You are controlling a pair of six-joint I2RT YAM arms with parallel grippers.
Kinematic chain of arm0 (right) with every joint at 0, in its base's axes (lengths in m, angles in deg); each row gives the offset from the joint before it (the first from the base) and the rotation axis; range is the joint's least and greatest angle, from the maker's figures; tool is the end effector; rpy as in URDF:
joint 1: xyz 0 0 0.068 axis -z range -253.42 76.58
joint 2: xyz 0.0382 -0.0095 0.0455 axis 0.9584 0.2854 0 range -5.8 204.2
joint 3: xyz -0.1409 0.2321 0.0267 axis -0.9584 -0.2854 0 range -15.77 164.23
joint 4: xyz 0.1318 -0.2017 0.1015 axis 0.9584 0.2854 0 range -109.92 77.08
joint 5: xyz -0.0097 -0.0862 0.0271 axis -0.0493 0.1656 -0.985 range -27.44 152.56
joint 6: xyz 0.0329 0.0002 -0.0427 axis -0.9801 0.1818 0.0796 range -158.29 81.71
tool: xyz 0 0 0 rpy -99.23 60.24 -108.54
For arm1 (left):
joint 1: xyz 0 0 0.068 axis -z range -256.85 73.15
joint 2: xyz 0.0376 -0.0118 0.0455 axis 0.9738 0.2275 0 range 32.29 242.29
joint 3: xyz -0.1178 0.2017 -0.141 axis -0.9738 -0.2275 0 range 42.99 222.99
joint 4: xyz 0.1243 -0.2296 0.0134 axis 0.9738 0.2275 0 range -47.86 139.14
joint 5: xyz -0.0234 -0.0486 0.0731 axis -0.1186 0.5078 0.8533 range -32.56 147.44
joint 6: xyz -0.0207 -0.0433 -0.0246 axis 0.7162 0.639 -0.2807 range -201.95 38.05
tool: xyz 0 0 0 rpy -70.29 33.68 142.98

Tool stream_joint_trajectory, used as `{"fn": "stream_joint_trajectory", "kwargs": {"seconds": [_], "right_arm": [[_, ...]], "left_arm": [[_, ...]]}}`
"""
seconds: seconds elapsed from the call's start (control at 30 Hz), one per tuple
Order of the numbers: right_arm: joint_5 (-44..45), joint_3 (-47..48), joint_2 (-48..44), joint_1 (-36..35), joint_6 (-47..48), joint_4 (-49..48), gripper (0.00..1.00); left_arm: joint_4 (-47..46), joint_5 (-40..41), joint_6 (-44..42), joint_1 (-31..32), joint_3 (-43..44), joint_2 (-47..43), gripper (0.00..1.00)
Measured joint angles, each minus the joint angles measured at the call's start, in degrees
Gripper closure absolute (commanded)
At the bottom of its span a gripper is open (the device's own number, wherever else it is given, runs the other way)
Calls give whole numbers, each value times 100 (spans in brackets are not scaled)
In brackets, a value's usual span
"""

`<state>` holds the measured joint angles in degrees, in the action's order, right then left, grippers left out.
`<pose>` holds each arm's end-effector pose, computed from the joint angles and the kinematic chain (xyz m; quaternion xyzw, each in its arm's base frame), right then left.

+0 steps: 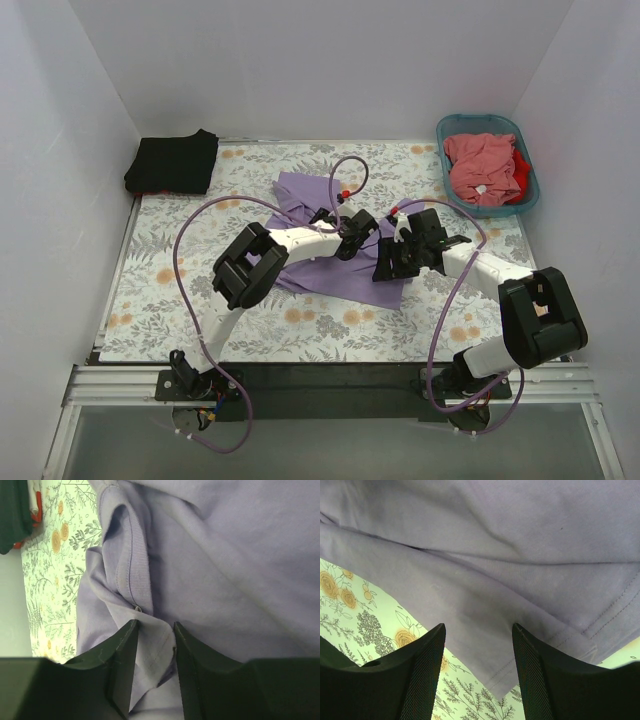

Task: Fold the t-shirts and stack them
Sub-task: Flatten the tshirt out

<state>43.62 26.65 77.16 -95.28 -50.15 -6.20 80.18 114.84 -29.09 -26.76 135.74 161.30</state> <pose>0.2516 0.1133 0.1745 -0.1321 0.9308 0.2376 0.2443 0.3082 -0.3216 0.1323 -0.0866 0.8671 0.2027 0.4468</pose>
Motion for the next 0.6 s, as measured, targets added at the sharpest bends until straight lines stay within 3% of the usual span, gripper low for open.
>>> {"fn": "stream_joint_trajectory", "kwargs": {"seconds": [0.1,0.3,0.33,0.47,0.6], "right_arm": [[-31,0,0,0,-2,-17,38],[-55,0,0,0,-4,-17,38],[-59,0,0,0,-4,-17,38],[-59,0,0,0,-13,-17,38],[-17,0,2,0,-20,-15,38]], "left_arm": [[-13,72,-2,2,-2,0,81],[267,197,107,2,-2,-107,93],[376,201,153,2,-2,-175,100],[848,201,468,-15,-120,-831,100],[1143,125,890,-208,-667,-2127,100]]}}
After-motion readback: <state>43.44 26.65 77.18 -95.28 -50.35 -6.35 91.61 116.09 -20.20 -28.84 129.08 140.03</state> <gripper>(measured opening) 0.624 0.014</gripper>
